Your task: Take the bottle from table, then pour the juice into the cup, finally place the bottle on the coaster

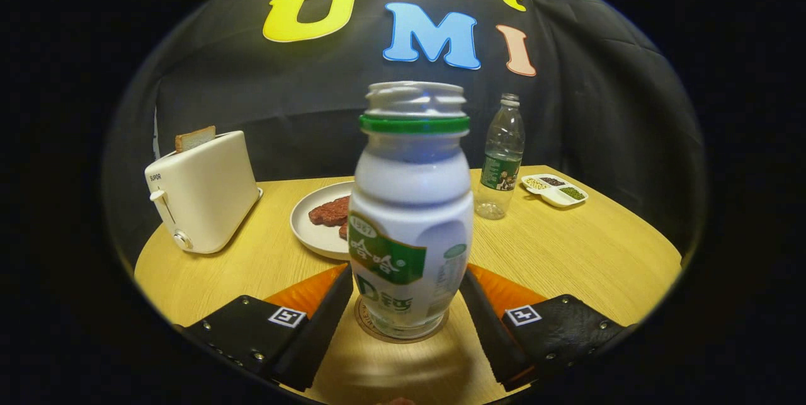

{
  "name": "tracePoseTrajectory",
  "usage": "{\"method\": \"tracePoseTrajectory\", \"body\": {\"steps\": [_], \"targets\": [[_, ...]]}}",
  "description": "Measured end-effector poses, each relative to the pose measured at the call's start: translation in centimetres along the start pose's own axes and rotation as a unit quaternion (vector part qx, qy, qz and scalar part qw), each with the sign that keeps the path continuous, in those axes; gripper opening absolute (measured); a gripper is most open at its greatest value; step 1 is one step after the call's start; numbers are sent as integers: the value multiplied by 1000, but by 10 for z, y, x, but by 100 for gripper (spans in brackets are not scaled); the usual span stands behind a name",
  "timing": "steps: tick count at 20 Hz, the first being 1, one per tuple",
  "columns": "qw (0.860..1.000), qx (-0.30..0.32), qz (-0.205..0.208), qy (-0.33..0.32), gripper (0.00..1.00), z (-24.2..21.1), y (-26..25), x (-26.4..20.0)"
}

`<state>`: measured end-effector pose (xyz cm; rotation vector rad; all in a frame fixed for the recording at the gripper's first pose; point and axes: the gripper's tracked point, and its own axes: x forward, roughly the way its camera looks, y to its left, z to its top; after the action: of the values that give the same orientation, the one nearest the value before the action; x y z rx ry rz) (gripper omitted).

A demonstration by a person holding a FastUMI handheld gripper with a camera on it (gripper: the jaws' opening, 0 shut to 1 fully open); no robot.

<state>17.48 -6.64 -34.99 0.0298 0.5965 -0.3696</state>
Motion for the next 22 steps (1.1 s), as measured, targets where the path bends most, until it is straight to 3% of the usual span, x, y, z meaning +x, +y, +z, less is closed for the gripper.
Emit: {"method": "tracePoseTrajectory", "body": {"steps": [9, 22], "targets": [[999, -5, 29, -29, 99, 20, 3, -27], [989, -19, 100, -105, 99, 75, -21, -132]]}}
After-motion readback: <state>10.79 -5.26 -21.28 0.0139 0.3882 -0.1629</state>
